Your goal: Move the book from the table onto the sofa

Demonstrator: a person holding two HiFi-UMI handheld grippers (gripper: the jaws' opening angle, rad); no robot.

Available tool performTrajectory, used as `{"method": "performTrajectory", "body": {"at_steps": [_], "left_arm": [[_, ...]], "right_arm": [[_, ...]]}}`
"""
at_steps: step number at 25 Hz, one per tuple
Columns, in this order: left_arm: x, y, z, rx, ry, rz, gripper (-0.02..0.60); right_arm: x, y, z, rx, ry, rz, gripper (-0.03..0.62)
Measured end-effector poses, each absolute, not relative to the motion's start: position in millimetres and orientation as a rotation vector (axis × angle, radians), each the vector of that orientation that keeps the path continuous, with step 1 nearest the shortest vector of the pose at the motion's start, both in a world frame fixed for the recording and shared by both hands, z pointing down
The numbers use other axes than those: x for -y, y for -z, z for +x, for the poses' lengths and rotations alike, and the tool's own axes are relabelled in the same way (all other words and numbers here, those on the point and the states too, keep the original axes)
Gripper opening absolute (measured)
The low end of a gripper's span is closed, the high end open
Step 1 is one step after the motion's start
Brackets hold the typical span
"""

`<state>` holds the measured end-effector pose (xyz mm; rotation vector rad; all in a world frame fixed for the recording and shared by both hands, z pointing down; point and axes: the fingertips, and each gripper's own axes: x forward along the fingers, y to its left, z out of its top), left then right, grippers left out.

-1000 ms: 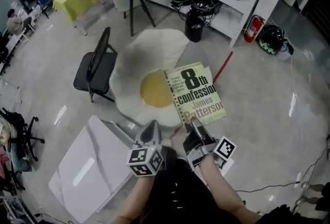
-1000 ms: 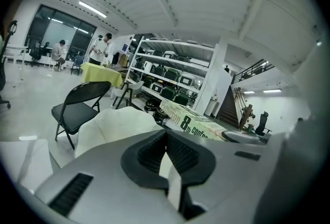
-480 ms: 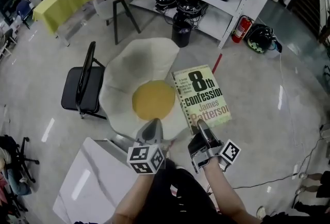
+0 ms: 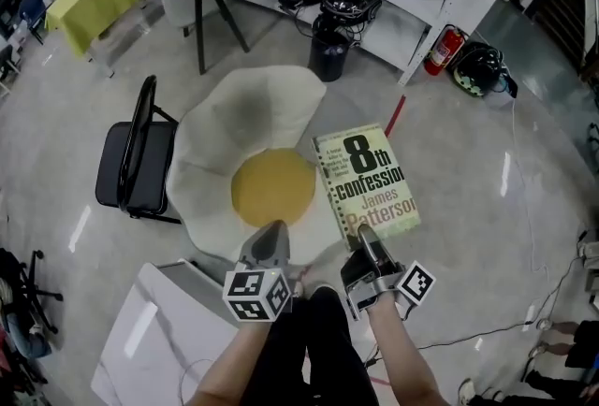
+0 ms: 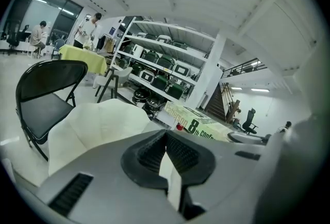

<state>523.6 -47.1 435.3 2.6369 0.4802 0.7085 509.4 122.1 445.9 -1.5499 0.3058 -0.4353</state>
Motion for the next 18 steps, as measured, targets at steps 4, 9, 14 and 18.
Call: {"method": "performTrajectory", "body": {"at_steps": [4,9,14,18], "left_arm": [[43.4,-466.7,541.5,-0.447,-0.743,2.645,0.011],[32.9,-525.0,564.6,-0.392,-0.792,2.622,0.011],[16.9,-577.7,591.0,-0.381,-0.818,2.575,0.011],[2.2,-619.9,617.1,-0.385,-0.831,2.548,0.011]], "right_arm": [[-132.0,-491.7,531.8,-0.296,0.515,-1.566,0.169],[-147.2,-557.3,557.9,-0.297,0.656,-1.591,0.169],[-156.2,-607.8,585.4,-0.387,0.795,-1.646,0.169],[-157.7,-645.9,610.2,-0.439,0.860,-1.654,0.169]]}}
